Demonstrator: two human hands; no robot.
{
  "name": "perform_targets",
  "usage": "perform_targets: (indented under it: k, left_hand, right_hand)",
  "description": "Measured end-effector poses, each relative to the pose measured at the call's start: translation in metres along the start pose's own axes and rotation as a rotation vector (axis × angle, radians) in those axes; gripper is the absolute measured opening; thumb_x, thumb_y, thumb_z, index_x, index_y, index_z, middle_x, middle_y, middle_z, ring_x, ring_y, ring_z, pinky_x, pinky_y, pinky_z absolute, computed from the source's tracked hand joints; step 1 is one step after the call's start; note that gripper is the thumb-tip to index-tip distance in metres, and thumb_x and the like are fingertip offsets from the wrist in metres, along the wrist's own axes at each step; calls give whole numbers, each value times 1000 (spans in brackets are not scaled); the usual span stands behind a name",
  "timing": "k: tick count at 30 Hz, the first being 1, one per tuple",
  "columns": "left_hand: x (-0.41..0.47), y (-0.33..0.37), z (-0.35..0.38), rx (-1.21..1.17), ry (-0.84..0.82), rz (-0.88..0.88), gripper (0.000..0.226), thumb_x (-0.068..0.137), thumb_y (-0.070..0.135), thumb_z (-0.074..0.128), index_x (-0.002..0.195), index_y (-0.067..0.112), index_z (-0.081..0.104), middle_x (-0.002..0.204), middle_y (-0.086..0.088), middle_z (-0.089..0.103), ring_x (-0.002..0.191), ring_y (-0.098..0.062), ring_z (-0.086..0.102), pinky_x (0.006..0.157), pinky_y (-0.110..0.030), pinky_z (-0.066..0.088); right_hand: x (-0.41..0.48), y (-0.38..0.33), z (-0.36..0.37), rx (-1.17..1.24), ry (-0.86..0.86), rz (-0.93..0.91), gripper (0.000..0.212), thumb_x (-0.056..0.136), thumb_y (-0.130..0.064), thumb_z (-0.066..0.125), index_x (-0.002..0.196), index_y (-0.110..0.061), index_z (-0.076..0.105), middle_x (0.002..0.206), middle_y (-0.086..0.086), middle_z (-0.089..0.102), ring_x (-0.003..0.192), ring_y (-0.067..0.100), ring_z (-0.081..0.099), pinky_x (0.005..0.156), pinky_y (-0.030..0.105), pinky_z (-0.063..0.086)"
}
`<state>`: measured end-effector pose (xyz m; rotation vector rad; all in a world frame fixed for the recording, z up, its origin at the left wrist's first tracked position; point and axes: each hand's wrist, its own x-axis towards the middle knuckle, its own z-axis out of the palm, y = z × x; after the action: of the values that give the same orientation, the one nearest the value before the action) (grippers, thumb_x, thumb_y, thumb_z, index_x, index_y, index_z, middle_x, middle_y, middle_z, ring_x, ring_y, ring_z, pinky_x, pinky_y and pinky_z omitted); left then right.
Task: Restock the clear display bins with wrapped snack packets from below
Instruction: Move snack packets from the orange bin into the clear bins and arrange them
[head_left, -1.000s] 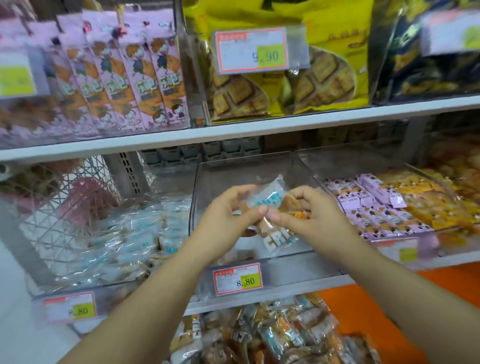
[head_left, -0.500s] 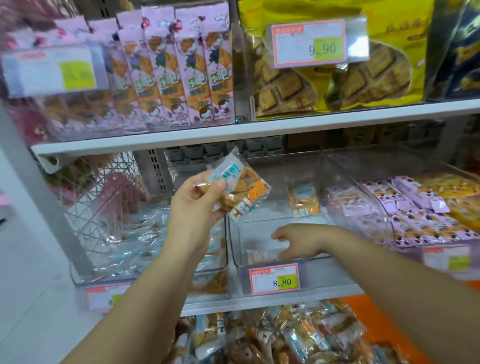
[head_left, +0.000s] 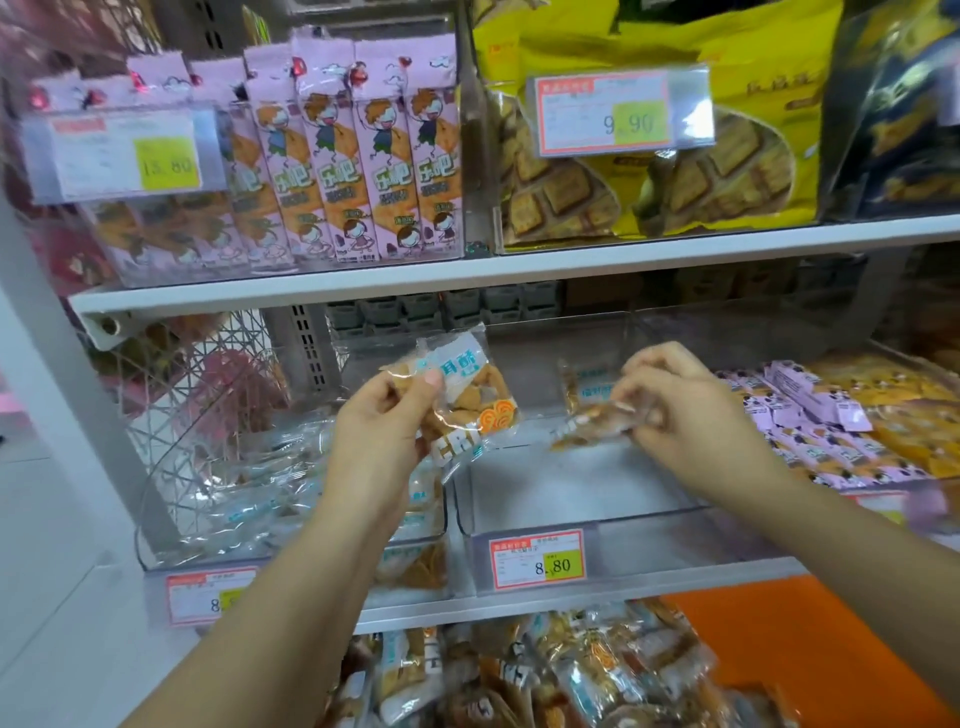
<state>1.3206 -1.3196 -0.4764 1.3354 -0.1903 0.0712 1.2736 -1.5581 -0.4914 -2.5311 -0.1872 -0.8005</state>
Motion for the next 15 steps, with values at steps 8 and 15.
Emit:
perform_targets:
  k: [8, 15]
  left_hand:
    - [-24, -17, 66, 98, -186, -296, 18, 98, 25, 50, 84, 16, 54, 67, -7, 59, 51, -15, 57, 47, -24, 45]
    - [-34, -20, 98, 6, -285, -446, 13, 92, 21, 58, 101, 12, 55, 71, -4, 66, 51, -10, 62, 46, -19, 48]
  right_hand:
    - [-55, 6, -28, 146, 196, -151, 26, 74, 4, 60, 90, -16, 62, 112, -12, 45, 106, -9, 44, 82, 5, 42]
    - [-59, 10, -42, 451, 11, -43, 35, 86, -6, 40, 101, -23, 67, 115, -15, 50, 109, -8, 47, 87, 5, 38]
